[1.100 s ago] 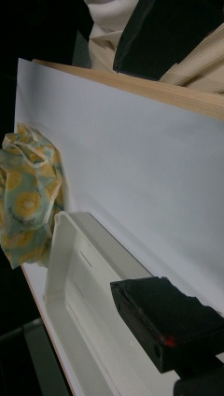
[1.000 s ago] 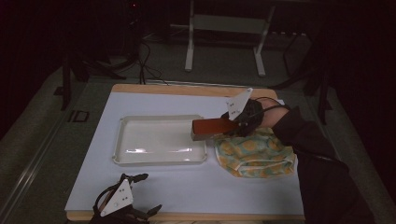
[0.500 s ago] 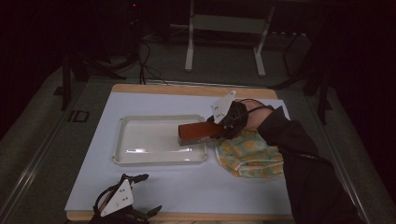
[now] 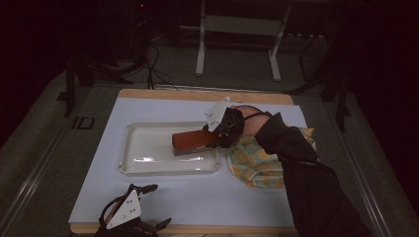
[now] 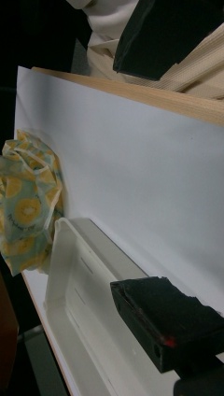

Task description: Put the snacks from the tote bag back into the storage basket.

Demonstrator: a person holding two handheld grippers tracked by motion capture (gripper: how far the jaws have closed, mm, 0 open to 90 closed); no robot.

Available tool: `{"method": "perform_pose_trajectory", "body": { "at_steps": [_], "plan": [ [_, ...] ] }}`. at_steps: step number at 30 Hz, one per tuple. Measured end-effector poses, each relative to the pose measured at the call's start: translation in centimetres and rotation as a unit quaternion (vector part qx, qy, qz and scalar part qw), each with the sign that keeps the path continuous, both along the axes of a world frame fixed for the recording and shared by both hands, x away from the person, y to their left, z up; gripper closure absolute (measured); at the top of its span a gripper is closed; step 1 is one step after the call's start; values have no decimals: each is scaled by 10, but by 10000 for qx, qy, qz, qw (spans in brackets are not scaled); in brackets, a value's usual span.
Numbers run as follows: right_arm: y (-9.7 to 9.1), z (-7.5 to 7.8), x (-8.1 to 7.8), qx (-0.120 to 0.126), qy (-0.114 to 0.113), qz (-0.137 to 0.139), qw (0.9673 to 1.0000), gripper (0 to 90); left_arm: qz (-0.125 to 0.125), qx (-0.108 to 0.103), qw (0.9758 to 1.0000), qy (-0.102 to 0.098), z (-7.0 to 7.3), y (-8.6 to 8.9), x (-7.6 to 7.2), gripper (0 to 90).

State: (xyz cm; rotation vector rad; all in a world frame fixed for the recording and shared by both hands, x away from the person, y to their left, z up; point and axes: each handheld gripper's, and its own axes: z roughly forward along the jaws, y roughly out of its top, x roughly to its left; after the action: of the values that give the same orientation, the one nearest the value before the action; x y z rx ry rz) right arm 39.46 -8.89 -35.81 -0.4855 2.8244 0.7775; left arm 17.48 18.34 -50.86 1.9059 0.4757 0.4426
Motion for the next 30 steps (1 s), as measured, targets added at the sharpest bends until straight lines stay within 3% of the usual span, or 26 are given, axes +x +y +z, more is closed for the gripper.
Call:
{"method": "perform_pose_trajectory", "body": {
  "at_steps": [15,25,30],
  "plan": [
    [41,1,-2,137,-2,30,9999,428,-45,-6,10000,-23,1,0,-1,0],
    [55,-20,2,58,10,5,10000,429,-72,-2,10000,-59,1,0,-2,0],
    [55,-32,8,88,148,-117,9998,428,-74,-4,10000,-61,1,0,-2,0]
  ]
}}
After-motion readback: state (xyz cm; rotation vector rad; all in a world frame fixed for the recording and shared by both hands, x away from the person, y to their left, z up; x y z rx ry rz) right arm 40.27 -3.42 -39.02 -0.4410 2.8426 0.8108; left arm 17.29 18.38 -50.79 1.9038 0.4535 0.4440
